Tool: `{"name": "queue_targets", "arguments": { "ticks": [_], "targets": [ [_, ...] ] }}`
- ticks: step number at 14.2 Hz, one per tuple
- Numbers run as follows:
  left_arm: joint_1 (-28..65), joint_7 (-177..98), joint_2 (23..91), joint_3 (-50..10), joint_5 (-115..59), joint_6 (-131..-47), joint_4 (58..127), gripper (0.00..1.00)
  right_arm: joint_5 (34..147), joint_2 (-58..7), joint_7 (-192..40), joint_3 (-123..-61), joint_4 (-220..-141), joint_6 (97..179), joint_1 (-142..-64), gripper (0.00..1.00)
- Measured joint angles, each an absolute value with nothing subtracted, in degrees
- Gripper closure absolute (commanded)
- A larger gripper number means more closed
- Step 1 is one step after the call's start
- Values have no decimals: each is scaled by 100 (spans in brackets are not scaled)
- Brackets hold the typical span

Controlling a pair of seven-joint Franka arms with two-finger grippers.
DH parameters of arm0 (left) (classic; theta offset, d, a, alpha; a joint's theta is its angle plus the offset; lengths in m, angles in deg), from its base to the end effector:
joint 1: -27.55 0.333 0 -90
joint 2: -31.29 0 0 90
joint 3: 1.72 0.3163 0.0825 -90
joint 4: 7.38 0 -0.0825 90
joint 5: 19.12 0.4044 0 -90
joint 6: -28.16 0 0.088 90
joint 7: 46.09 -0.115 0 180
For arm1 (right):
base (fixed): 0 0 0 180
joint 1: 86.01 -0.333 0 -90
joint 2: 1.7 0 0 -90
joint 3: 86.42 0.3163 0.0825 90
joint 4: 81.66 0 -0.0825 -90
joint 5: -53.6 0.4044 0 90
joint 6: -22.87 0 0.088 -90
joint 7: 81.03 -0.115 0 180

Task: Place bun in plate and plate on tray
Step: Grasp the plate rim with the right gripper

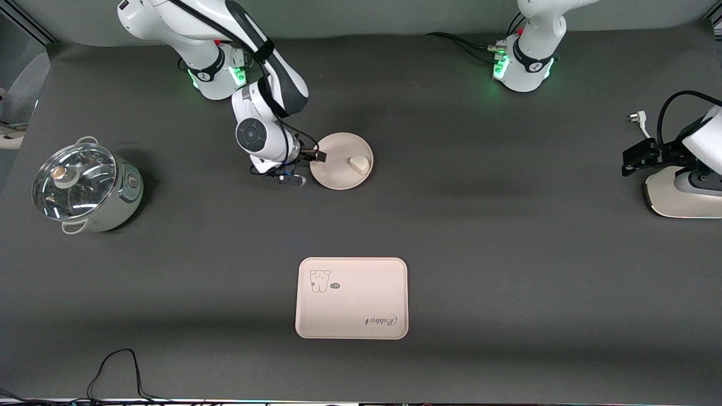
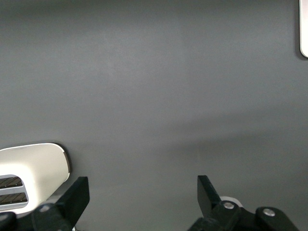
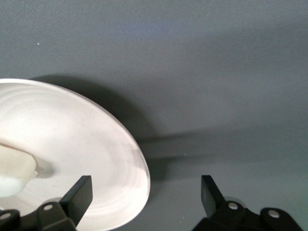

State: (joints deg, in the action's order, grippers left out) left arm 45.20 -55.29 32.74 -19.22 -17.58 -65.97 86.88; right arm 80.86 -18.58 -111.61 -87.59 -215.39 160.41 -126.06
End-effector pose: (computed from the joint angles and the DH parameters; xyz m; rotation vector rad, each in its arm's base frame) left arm 0.5856 0.0063 0.5723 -3.1143 0.2501 0.0435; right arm 0.3875 0.3193 0.1686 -2.9788 0.3667 0.5108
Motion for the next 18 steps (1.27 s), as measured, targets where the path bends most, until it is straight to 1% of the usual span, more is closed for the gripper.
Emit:
{"name": "queue_targets", "arguments": {
  "ticks": [2,6,8,9,10,11,12,13,16,18],
  "targets": [
    [4520,-5513,3274,-1908,-1758,-6596,8688,0,8086,-2002,-11215,-8759,-21540,16265,-12705,5],
    [4525,-5387,3274,-1873,-1758,-6600,8688,0,8099,-2181,-11296,-8760,-21536,16428,-12753,16],
    [4525,-5228,3279,-1869,-1756,-6601,8690,0,8101,-2183,-11550,-8759,-21524,16473,-12779,31],
    [4525,-5143,3286,-1872,-1756,-6602,8693,0,8101,-2184,-11625,-8759,-21521,16491,-12831,35],
    [4523,-5066,3290,-1876,-1756,-6602,8697,0,8103,-2191,-11677,-8759,-21521,16523,-12886,46],
    [4520,-5018,3291,-1885,-1756,-6602,8704,0,8109,-2200,-11734,-8758,-21521,16570,-12931,53],
    [4519,-4989,3291,-1900,-1756,-6602,8710,0,8126,-2209,-11790,-8759,-21521,16582,-12954,61],
    [4512,-4974,3291,-1917,-1756,-6602,8716,0,8169,-2217,-11827,-8759,-21521,16584,-12960,73],
    [4446,-4950,3290,-1932,-1685,-6589,8721,0,8236,-2226,-11856,-8763,-21520,16585,-12960,100],
    [4417,-4953,3286,-1938,-1631,-6488,8721,0,8302,-2161,-11857,-8758,-21501,16581,-12966,100]
  ]
}}
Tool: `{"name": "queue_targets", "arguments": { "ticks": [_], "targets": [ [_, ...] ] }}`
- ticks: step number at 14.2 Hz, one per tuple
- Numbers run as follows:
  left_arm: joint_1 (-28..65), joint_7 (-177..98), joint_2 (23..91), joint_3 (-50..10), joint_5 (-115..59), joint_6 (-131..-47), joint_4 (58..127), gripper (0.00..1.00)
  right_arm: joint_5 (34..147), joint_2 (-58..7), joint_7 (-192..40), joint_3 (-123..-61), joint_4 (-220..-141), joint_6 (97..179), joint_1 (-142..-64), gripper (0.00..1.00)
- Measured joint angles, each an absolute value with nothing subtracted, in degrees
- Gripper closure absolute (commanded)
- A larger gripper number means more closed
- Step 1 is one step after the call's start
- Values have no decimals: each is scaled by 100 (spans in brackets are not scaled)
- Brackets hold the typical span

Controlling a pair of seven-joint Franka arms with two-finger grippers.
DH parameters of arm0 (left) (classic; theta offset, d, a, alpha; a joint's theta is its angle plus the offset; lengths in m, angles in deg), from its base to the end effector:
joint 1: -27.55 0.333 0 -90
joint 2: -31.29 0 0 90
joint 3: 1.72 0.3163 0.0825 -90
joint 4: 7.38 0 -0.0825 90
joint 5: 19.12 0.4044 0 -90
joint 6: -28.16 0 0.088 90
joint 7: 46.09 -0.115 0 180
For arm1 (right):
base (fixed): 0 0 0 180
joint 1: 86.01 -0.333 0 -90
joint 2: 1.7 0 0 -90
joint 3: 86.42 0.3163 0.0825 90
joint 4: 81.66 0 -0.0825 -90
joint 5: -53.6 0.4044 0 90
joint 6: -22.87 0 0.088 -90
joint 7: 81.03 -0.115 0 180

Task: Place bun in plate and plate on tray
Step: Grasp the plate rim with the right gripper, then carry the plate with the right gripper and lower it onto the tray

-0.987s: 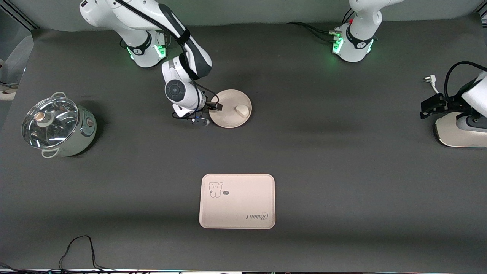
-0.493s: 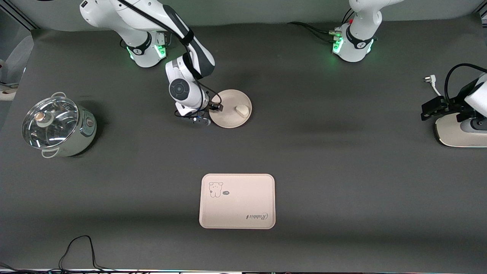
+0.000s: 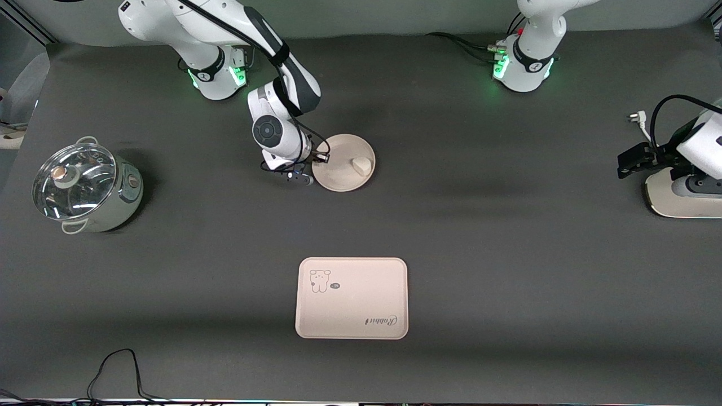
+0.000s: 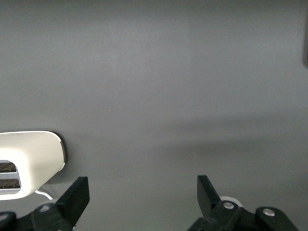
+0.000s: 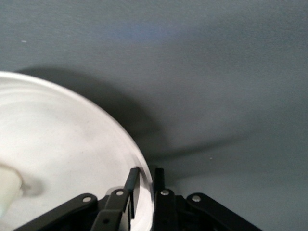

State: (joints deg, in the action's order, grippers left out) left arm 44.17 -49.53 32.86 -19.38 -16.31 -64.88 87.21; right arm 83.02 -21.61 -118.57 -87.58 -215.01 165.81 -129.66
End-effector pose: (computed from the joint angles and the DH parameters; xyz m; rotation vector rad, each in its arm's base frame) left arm 0.5834 -0.0032 0.5668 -3.0984 0.1274 0.0837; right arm 0.3745 0.3415 0.1494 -2.9706 0.5300 0.4589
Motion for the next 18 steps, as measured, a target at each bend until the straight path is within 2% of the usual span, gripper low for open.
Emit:
{"name": "queue_targets", "arguments": {
  "ticks": [5,7,9,12,14,18],
  "targets": [
    [4198,-4971,3257,-2116,-1314,-6114,8708,0,8310,-2062,-11869,-8796,-21435,16582,-12965,100],
    [4134,-4942,3185,-2228,-1192,-6157,8688,0,8311,-1863,-11869,-8906,-21356,16345,-12964,100],
    [4146,-4944,3214,-2198,-1179,-6580,8703,0,8298,-1586,-11869,-9222,-21073,15515,-12961,100],
    [4245,-5023,3609,-2125,-1140,-7262,8734,0,8085,-1346,-11866,-9766,-20266,14090,-12951,100],
    [4288,-5023,3825,-2124,-1114,-7374,8734,0,7993,-1317,-11866,-10065,-19649,13368,-12945,100],
    [4290,-5032,3783,-2134,-1090,-7304,8694,0,7954,-1342,-11585,-10505,-18684,12852,-12936,100]
  ]
}}
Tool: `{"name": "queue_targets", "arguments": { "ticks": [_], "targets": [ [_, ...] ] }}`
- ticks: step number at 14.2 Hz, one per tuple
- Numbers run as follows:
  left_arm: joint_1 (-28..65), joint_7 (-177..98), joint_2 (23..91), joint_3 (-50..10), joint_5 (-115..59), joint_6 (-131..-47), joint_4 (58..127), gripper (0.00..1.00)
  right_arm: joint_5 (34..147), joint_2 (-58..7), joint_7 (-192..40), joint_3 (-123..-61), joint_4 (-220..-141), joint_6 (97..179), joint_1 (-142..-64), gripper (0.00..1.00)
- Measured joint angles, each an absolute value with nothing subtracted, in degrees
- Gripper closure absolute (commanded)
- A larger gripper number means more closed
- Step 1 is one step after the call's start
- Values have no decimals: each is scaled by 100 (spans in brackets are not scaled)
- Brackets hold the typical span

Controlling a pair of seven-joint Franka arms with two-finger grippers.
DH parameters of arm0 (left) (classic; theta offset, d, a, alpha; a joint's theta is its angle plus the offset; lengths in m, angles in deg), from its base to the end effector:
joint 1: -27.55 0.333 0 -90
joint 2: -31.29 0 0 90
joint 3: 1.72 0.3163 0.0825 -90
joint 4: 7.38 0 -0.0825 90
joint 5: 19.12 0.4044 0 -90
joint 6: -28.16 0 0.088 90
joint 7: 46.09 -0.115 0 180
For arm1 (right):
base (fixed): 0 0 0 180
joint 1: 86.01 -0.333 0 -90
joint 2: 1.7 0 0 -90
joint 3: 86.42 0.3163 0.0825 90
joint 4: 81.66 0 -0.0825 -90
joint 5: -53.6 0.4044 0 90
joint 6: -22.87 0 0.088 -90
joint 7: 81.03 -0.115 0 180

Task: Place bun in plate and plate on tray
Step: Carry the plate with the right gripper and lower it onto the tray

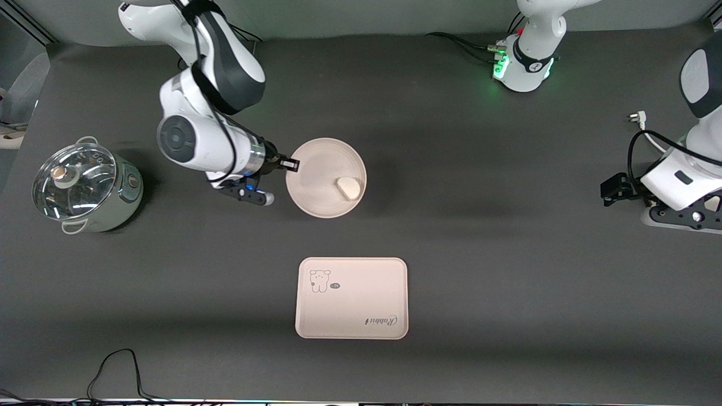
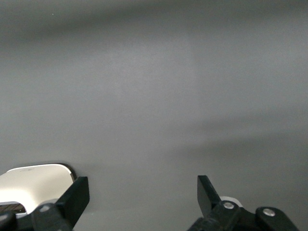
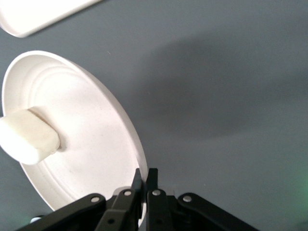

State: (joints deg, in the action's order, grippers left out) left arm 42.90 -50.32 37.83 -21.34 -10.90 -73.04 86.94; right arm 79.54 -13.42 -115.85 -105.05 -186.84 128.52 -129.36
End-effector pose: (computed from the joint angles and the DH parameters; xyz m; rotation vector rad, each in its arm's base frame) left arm 0.6182 -0.0235 0.5326 -3.0275 0.2626 -0.0197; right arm 0.5347 0.2970 0.3982 -2.8384 0.4873 0.4846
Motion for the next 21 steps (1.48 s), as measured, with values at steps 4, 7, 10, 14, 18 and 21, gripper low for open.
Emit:
{"name": "queue_targets", "arguments": {
  "ticks": [4,7,10,14,18,21],
  "targets": [
    [4312,-5049,3709,-2091,-1078,-7266,8675,0,7956,-1938,-11321,-10673,-17669,12857,-12685,100],
    [4324,-5067,3726,-2013,-1076,-7329,8675,0,8330,-2926,-11306,-10672,-16649,12891,-12516,100],
    [4327,-5068,3723,-1930,-1066,-7388,8670,0,8664,-3846,-11306,-10671,-15817,13365,-12376,100],
    [4335,-5072,3713,-1777,-1064,-7339,8660,0,9174,-4609,-11283,-10657,-15538,14675,-12341,100],
    [4324,-5072,3713,-1782,-1064,-7285,8660,0,9387,-5120,-11283,-10532,-15443,15302,-12303,100],
    [4324,-5073,3713,-1781,-1064,-7291,8658,0,9699,-5440,-11283,-10450,-15425,15321,-12227,100]
  ]
}}
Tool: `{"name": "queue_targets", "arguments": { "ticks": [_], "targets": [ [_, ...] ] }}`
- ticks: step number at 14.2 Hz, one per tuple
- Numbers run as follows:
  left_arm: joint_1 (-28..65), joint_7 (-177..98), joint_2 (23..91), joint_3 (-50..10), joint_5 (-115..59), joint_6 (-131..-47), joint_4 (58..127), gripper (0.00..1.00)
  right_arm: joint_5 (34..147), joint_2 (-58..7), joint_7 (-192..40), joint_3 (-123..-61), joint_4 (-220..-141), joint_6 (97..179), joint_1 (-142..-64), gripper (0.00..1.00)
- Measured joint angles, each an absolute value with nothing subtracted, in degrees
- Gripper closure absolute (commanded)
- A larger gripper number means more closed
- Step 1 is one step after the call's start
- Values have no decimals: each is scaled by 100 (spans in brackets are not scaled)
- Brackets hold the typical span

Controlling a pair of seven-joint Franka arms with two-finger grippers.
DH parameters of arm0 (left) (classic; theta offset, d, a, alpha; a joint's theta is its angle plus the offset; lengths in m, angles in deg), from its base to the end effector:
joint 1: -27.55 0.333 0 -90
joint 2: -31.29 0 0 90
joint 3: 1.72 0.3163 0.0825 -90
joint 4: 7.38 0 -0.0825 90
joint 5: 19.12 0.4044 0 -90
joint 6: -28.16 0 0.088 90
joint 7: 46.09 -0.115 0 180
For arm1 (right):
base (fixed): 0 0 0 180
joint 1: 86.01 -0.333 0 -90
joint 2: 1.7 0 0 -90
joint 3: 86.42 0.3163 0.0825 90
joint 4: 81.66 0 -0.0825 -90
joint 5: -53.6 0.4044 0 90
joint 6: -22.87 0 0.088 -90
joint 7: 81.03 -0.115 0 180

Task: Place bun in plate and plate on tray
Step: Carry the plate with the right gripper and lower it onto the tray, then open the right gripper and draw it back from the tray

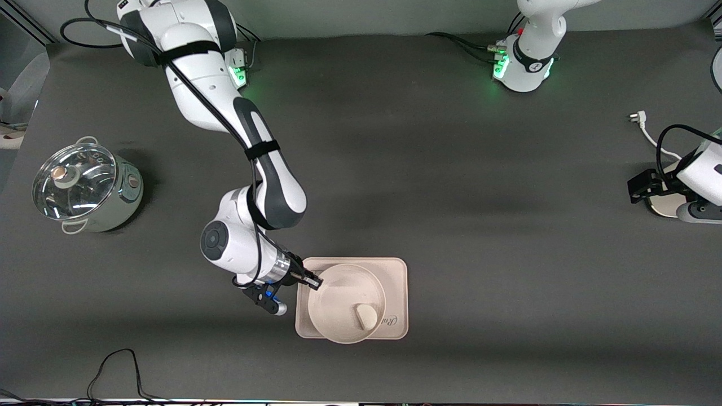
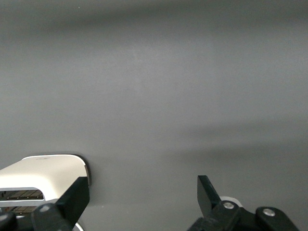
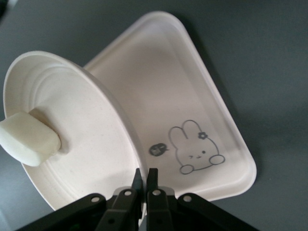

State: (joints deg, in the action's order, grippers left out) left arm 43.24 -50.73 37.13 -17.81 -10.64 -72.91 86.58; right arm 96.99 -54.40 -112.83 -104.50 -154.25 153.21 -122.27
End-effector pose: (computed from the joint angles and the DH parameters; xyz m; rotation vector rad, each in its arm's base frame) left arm 0.6168 0.0166 0.5417 -3.0183 0.1703 -0.0333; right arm 0.7152 0.3242 0.2106 -2.6447 0.7591 0.0400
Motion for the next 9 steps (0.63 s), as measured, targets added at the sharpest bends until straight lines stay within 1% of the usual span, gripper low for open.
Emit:
{"name": "queue_targets", "arguments": {
  "ticks": [5,6,7,8,9],
  "targets": [
    [4224,-5074,3755,-1832,-1064,-7389,8662,0,10078,-5723,-11282,-10438,-15415,15325,-12219,100],
    [4201,-5074,3755,-1844,-1064,-7389,8662,0,10082,-5740,-11282,-10438,-15412,15325,-12218,65],
    [4194,-5074,3755,-1847,-1064,-7389,8662,0,10085,-5745,-11282,-10438,-15412,15325,-12218,48],
    [4194,-5074,3755,-1845,-1063,-7389,8662,0,10093,-5745,-11283,-10438,-15406,15325,-12217,44],
    [4194,-5075,3756,-1843,-1050,-7389,8662,0,10101,-5745,-11283,-10438,-15388,15326,-12216,23]
  ]
}}
